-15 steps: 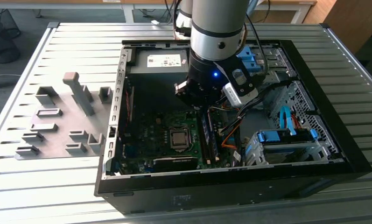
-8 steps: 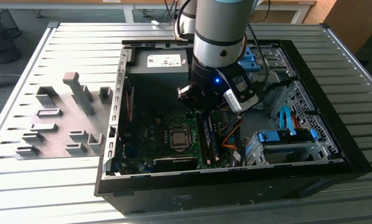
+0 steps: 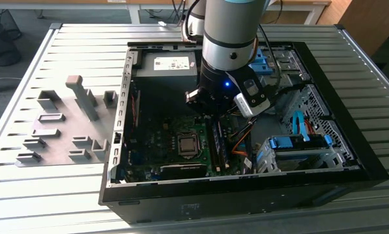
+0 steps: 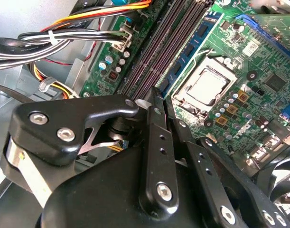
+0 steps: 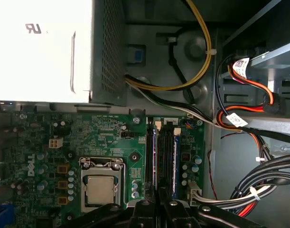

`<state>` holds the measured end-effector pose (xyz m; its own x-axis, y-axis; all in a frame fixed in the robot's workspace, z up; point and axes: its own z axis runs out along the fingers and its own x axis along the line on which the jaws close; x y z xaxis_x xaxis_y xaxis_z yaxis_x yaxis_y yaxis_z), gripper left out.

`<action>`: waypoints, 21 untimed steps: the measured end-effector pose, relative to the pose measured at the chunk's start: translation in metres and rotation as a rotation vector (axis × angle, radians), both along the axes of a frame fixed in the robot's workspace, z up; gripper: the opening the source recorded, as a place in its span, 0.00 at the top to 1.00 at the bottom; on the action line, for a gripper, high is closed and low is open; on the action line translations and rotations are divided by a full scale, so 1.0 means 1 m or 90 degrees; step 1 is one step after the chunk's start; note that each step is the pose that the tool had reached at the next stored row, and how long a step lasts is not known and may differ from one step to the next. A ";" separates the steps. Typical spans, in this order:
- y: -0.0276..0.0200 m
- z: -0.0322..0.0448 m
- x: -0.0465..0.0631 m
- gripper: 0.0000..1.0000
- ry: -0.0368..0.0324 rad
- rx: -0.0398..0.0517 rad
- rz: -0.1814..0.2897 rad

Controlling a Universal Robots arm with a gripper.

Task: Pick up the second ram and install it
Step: 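Insert the second ram into the second slot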

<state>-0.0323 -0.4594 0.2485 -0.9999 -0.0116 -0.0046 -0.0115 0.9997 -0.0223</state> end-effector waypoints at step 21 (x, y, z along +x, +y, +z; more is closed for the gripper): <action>-0.0062 -0.0098 0.002 0.86 0.0104 0.0012 -0.012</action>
